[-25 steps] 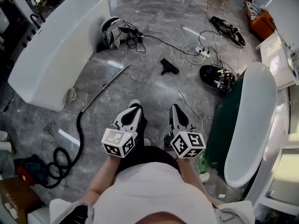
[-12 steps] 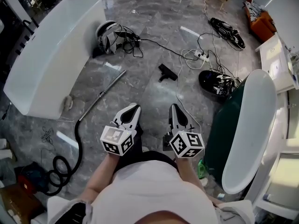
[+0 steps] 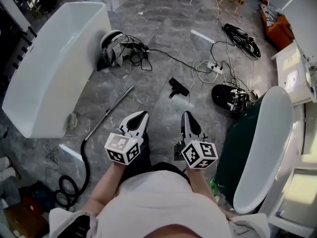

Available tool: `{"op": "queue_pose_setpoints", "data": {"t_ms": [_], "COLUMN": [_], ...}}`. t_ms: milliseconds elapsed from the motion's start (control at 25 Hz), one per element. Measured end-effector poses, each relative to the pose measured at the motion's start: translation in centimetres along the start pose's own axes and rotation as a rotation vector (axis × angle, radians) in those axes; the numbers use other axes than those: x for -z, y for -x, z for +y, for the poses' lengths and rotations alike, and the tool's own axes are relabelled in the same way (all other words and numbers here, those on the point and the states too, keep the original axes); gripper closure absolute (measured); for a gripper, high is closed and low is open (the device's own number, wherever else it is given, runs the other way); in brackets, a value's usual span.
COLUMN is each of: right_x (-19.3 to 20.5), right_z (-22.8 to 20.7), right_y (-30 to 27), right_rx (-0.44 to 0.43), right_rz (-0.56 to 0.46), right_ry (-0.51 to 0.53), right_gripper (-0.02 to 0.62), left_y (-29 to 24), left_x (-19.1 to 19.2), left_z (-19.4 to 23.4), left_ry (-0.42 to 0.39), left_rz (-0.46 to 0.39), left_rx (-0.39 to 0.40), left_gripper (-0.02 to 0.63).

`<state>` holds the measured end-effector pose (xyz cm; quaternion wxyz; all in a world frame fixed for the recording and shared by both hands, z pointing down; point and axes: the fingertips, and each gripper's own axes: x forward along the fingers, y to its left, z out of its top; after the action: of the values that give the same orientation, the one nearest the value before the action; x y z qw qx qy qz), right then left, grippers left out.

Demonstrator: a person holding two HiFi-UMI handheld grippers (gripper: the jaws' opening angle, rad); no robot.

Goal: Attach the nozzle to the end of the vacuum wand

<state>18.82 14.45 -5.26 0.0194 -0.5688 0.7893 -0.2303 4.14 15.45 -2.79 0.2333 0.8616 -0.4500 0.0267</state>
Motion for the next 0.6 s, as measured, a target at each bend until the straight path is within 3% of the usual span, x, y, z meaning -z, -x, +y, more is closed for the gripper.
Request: {"op": "queue_pose_setpoints", "data": {"t_ms": [600], "right_x": [-2.0], "right_z": [-0.2], "right_y": [-12.7], "right_rx": [0.016], "right_rz": [0.0], "right_ry": [-0.014], "right_gripper": [0.58], "left_y": [-7.6], "left_x": [-5.0], "left_z": [9.1], "left_ry": [0.006], "left_rz": [0.025], "left_rx": [0.048], "left_gripper": [0.595]}}
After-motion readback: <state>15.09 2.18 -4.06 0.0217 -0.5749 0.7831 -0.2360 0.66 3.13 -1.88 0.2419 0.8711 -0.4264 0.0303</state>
